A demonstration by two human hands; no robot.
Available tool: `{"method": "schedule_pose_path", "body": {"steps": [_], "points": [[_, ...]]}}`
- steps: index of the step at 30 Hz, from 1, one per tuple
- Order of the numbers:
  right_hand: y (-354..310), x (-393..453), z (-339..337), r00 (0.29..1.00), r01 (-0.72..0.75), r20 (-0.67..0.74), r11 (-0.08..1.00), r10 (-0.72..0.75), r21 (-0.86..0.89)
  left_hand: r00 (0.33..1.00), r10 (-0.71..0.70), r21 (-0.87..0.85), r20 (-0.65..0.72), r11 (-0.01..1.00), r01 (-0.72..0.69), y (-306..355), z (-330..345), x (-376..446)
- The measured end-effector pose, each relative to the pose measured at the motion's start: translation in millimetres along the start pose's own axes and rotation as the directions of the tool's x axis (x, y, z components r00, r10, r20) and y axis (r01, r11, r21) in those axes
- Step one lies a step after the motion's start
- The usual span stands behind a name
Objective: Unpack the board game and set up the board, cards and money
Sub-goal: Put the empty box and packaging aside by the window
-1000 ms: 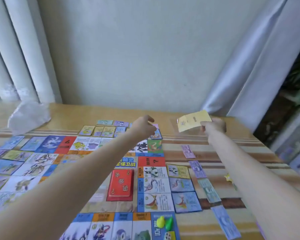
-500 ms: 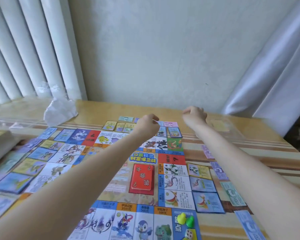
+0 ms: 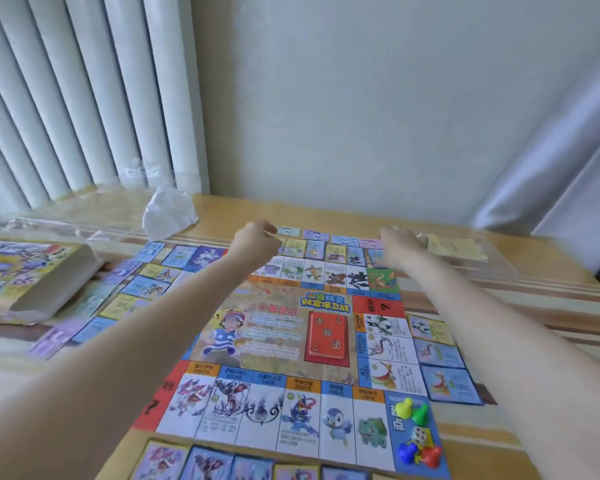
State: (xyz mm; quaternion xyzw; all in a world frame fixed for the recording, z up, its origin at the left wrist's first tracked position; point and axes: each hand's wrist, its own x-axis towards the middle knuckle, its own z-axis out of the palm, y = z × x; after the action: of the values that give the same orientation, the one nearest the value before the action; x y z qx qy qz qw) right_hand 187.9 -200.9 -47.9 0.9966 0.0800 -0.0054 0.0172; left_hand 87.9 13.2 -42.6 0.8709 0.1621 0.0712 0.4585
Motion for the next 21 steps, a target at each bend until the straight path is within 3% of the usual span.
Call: {"method": "schedule_pose_path", "body": {"steps": [6,12,17,21], "points": [[67.4,-9.2,13.2,0.997,-0.076,-0.008,0.995,0.076,-0.066,0.982,0.102,0.041,0.162,0.993,-0.11,33.7,53.5,-9.3],[95.4,-13.2,26.1,0.994,0.012,-0.101,0.983,-0.031,-0.183,0.953,0.153,-0.057,0.26,0.988,-0.143,50.7,92.7,-12.7],[86.4,-14.1,9.6,0.961,0.135,-0.207,0.964,-0.183,-0.228,0.961,0.082,-0.208,0.266,0.978,-0.027,57.7,103.6,-8.5],[51.7,-23.0,-18.5,0.882,0.29,-0.319,0.933,-0.348,-0.216,0.951,-0.059,-0.528,0.304,0.82,0.22,64.4,94.3,-8.9]]}}
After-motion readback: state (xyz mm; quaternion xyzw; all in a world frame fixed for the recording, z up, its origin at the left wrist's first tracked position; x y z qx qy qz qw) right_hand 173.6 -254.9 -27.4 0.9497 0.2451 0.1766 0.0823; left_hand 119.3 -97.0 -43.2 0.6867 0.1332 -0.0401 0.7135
